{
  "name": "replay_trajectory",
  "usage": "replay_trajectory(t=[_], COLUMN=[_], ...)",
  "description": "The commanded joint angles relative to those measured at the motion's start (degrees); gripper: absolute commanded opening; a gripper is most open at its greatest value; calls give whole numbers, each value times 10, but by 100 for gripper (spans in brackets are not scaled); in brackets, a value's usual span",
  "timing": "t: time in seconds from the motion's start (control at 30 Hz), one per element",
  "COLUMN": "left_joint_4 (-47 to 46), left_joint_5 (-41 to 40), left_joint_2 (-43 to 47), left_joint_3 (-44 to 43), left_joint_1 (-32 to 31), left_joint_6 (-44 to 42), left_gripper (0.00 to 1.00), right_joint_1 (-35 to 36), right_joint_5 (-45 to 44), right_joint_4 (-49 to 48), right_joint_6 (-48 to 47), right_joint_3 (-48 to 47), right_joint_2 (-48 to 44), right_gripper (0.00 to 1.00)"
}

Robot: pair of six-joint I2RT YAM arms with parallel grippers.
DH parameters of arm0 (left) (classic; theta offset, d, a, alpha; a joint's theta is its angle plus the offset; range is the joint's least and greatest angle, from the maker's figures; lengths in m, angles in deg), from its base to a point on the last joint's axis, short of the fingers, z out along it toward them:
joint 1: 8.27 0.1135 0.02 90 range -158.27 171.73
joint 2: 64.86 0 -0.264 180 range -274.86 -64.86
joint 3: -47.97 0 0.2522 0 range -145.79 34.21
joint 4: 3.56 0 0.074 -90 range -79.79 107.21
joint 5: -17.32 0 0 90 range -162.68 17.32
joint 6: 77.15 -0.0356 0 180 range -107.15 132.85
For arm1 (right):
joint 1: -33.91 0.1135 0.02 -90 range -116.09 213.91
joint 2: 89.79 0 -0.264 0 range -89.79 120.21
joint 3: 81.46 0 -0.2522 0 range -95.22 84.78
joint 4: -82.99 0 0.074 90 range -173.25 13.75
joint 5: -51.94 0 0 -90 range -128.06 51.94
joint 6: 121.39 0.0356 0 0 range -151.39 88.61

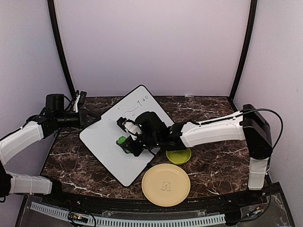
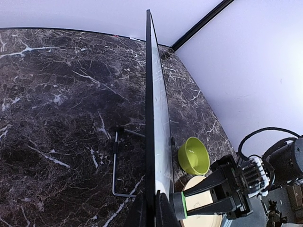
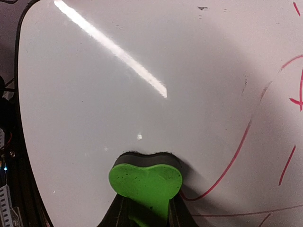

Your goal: Erase the whiteboard

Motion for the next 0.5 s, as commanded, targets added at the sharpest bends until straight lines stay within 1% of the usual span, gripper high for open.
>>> replay_trajectory(t=[0.0,0.2,0.33,0.47], left_joint_4=[14,12,12,14], left_joint_5=[14,14,14,14], left_joint_2=[-2,-4,-4,-2], left_joint_3=[5,5,5,6], left_joint_1=[-16,-16,-16,-16], left_joint_6=[-30,-29,-28,-30], left_gripper=[0,0,0,0], right_joint_1=[-46,-48,-21,14], right_joint_5=[-11,-3,-10,-10], right_joint_4=[32,37,45,45], right_joint_6=[20,14,6,4], right_joint_3=[39,5,-31,-40], right_joint_2=[11,19,28,35], right_gripper=[0,0,0,0])
